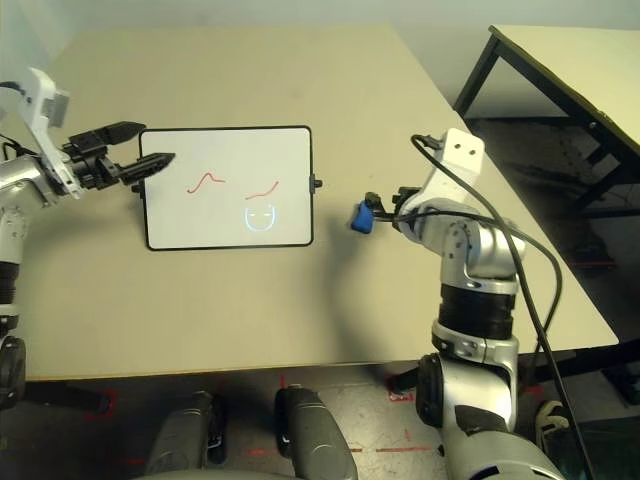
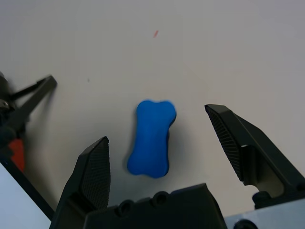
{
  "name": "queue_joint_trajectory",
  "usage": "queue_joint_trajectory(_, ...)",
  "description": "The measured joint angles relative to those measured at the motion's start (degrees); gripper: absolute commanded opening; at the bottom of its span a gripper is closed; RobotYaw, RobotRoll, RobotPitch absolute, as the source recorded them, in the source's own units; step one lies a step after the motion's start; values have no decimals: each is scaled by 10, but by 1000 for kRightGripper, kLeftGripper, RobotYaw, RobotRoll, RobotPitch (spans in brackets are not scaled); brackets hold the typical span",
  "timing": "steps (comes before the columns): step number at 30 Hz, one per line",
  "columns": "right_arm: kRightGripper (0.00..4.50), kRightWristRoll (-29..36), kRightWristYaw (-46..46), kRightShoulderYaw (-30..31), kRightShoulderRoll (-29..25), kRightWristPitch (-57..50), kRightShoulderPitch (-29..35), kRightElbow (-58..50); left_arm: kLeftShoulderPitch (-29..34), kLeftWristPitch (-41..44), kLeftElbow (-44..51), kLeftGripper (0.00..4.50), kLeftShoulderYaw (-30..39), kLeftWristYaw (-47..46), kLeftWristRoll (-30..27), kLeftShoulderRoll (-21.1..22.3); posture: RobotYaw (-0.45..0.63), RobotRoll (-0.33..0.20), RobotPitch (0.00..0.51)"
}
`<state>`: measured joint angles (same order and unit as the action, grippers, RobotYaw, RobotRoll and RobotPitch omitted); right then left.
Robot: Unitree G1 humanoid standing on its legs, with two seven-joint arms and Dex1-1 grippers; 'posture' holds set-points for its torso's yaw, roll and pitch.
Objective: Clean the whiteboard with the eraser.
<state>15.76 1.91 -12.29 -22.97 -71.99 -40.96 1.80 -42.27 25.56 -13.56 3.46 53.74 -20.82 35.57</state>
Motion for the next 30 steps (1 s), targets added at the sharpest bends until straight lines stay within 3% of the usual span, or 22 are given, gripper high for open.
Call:
queue_joint_trajectory(23, 4459, -51, 8, 20, 27, 79, -33, 137, 36, 91, 122, 4500, -32, 10, -15, -2, -40, 0, 105)
queue_joint_trajectory(30, 2246, -54, 3, 18, 39, 88, -33, 156, 39, 102, 137, 4500, -32, 2, -22, -2, -37, 0, 112)
